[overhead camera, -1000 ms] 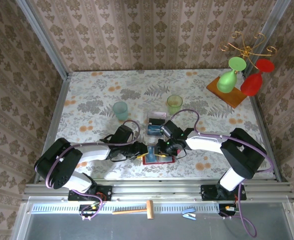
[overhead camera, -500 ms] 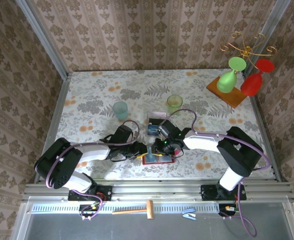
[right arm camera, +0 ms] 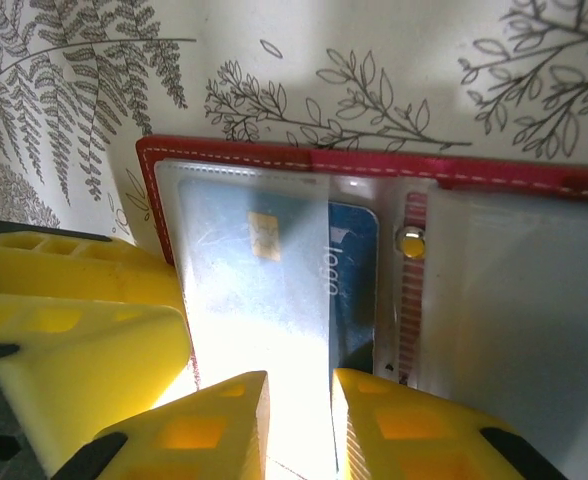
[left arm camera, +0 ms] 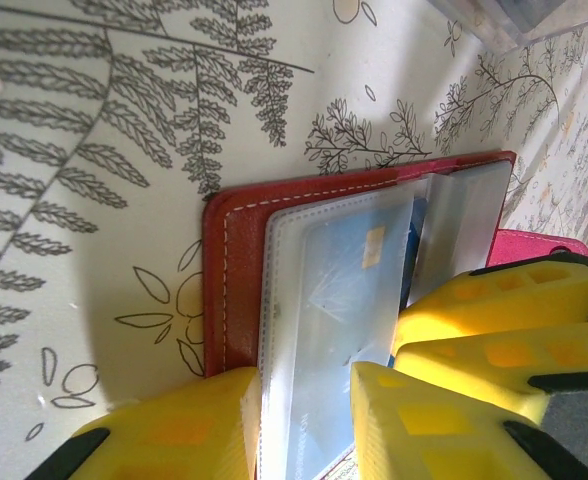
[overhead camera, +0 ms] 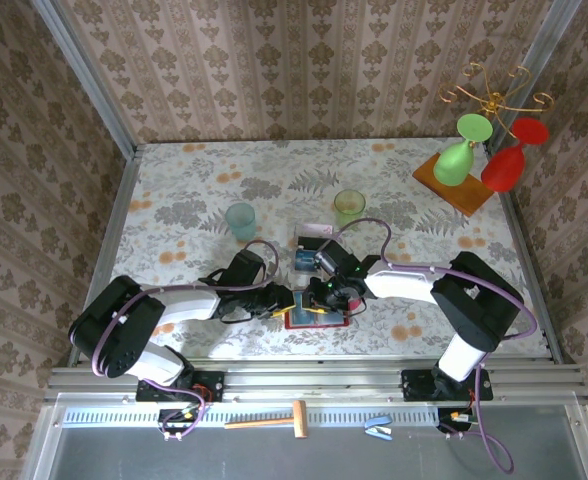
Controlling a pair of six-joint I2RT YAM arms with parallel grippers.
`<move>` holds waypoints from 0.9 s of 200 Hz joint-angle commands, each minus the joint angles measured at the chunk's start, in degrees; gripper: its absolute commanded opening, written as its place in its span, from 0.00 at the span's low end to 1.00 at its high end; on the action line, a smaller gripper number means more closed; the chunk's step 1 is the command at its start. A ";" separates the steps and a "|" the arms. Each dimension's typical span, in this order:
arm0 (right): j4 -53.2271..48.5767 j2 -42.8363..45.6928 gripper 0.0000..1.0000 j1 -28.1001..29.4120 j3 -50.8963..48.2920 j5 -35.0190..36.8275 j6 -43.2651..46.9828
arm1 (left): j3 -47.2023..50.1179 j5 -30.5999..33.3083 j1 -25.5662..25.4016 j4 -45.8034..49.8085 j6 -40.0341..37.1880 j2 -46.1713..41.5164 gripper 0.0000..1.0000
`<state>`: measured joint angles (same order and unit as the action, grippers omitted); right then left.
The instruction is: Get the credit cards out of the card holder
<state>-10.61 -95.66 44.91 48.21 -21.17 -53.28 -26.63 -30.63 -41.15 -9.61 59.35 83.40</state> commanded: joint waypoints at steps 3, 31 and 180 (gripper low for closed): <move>-4.64 0.39 0.26 0.31 1.36 3.05 1.87 | 0.97 0.43 0.46 2.51 -1.42 0.54 0.31; -5.12 1.09 0.26 0.35 1.58 3.44 2.04 | 0.97 0.40 0.52 2.62 -1.48 0.71 0.31; -2.46 6.40 0.27 -1.53 -1.65 1.86 0.85 | -6.65 -0.33 -0.47 10.33 -4.13 -1.67 0.18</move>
<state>-14.13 -90.52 44.05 48.40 -19.03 -52.27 -31.73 -30.39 -40.88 -0.80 56.49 81.62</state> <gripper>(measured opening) 0.264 0.207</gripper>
